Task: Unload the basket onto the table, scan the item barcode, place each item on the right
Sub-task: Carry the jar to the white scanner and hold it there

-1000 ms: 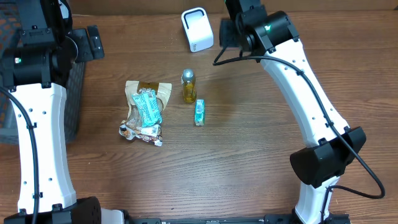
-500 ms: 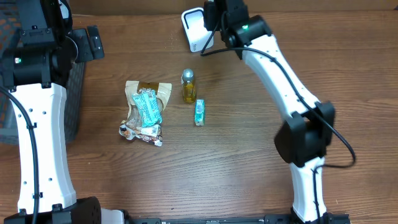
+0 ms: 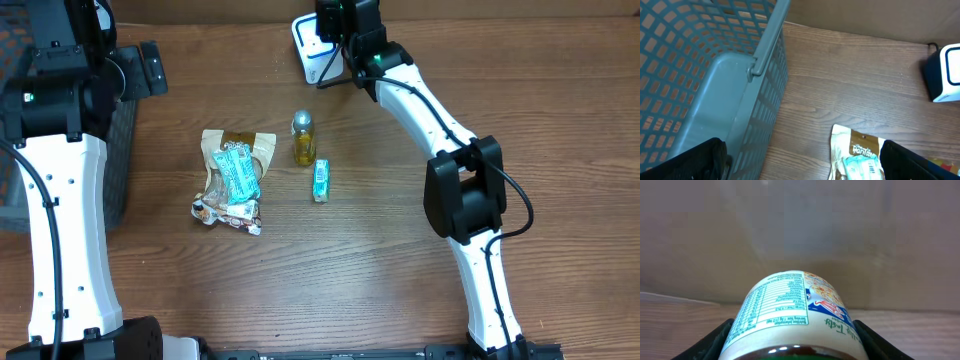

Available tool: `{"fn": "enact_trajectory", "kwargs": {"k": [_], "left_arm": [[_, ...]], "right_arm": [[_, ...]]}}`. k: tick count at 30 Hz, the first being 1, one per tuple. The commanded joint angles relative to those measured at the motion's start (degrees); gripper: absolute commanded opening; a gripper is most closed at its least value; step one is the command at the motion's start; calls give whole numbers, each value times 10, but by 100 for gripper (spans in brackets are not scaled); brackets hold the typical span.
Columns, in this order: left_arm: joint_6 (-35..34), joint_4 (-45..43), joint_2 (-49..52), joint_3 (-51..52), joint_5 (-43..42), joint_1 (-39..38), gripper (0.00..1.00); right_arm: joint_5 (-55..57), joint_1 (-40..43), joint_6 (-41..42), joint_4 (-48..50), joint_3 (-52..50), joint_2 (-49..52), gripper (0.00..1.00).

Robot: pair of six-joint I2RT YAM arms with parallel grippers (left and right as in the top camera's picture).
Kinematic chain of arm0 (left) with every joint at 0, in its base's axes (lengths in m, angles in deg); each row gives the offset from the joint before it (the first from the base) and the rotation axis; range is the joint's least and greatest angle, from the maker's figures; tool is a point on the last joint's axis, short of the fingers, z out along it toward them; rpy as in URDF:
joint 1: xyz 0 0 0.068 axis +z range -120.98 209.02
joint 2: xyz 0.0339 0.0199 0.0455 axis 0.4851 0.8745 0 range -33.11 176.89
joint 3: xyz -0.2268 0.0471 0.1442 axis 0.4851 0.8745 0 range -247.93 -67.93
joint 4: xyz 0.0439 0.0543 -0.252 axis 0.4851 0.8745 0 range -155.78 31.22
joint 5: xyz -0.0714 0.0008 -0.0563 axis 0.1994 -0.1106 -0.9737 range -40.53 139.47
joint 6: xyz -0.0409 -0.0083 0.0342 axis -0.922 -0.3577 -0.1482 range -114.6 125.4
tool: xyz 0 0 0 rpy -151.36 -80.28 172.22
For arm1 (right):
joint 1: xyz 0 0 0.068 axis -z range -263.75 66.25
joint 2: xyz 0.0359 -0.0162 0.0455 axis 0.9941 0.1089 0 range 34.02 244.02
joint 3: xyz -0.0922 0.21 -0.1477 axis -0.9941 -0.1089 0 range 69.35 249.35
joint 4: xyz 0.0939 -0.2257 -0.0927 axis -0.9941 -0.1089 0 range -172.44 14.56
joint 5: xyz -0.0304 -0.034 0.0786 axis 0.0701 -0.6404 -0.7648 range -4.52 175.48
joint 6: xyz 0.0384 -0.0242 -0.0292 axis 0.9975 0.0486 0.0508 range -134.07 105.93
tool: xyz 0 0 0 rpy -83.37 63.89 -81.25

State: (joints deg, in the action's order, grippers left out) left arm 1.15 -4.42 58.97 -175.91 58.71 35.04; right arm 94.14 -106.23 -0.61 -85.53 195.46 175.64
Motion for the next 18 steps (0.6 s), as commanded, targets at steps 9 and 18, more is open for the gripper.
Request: {"fn": "enact_trajectory", "kwargs": {"k": [9,18], "left_arm": [[9,0,2,0,-1,0,100],[9,0,2,0,-1,0,100]], "right_arm": [[-85,0,0,78,6,47,14],[-89,0,0,109,6,51,15]]}}
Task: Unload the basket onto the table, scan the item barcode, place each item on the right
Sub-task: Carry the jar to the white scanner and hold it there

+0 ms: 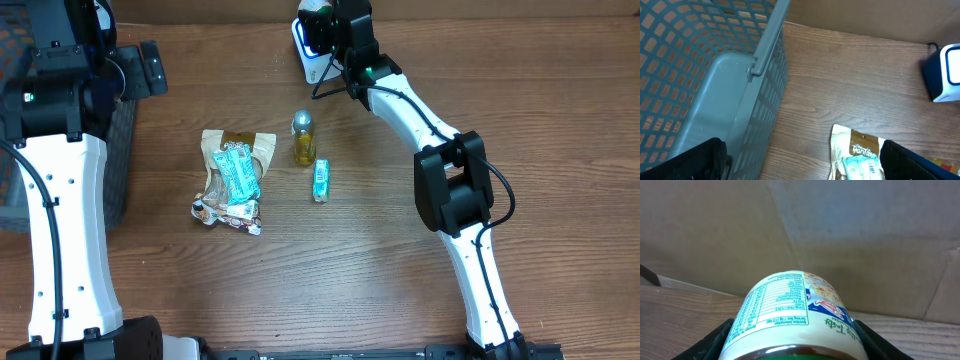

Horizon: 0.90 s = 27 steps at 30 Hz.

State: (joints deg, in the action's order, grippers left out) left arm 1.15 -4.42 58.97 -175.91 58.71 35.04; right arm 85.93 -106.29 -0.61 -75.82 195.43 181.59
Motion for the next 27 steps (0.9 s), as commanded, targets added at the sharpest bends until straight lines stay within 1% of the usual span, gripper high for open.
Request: {"fn": "enact_trajectory", "kwargs": {"k": [1,12,17,20,24,27], "left_arm": [[9,0,2,0,-1,0,100],[9,0,2,0,-1,0,100],[9,0,2,0,-1,0,100],[9,0,2,0,-1,0,100],[9,0,2,0,-1,0,100],[9,0,2,0,-1,0,100]], "right_arm": [[-6,1,0,12,6,-7,15],[-8,2,-1,15,7,-11,17],[-12,10,0,5,7,-54,16],[-46,16,0,-16,7,-90,17],[-81,25,0,-103,7,-146,17],[-81,38,0,-230,7,-193,17]]}}
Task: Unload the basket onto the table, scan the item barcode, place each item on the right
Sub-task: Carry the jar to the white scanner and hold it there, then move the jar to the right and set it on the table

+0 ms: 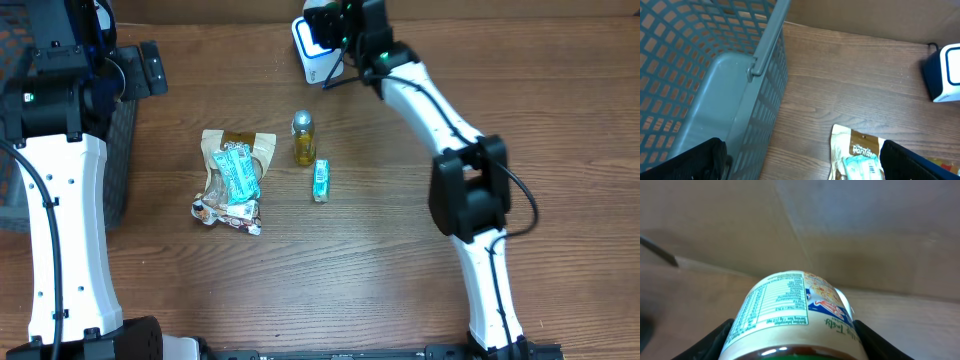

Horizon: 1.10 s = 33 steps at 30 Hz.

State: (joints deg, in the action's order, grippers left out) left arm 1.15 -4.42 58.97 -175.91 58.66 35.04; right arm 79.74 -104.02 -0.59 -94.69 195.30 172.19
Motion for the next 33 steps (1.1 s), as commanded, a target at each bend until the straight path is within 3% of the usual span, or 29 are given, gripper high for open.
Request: {"fn": "enact_trajectory", "kwargs": {"k": [1,10,14,20,33], "left_arm": [[9,0,2,0,0,0,99],[9,0,2,0,0,0,100],[9,0,2,0,0,0,100],[9,0,2,0,0,0,99],[9,0,2,0,0,0,99]], "right_arm": [[-19,20,0,-88,8,-113,17],[-18,98,0,-507,8,-163,24],[-3,144,0,-628,-6,-156,27],[35,205,0,-642,-81,-156,29],[38,309,-1,-536,-254,-156,38]]}}
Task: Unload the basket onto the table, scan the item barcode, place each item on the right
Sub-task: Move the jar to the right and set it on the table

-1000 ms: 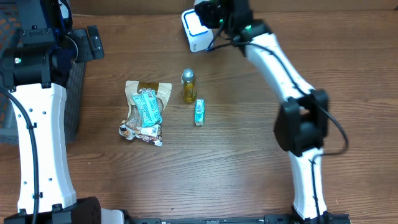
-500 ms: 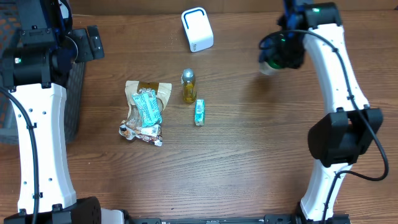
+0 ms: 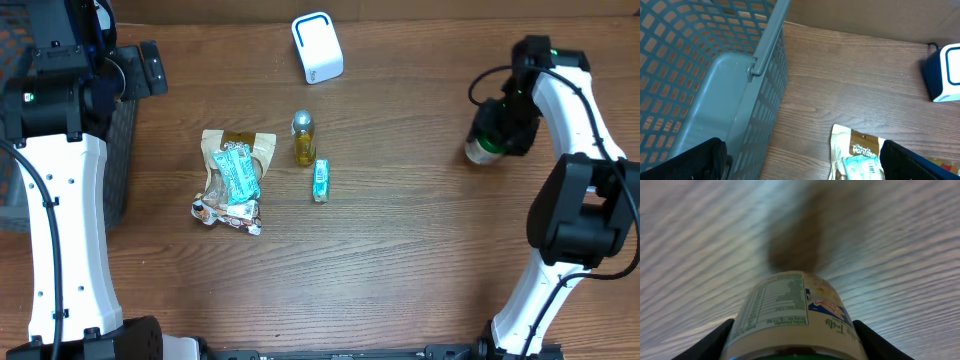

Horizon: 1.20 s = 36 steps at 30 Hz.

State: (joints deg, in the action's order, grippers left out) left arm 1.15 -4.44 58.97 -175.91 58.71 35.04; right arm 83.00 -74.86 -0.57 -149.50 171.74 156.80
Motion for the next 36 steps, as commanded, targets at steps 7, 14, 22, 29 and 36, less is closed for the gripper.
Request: {"fn": "enact_trajectory", "kwargs": {"k": [7,14,22,29,36], "left_arm": [[9,0,2,0,-1,0,100],[9,0,2,0,-1,0,100],[9,0,2,0,-1,0,100],[9,0,2,0,-1,0,99],[9,0,2,0,-1,0,100]], "right_arm": [[5,40,-1,20,-40,-2,42],[5,41,-1,20,-39,-2,71],[5,41,-1,20,-40,-2,83],[79,41,-1,40,-39,-2,89],[68,38,-16,124,-39,-2,91]]}}
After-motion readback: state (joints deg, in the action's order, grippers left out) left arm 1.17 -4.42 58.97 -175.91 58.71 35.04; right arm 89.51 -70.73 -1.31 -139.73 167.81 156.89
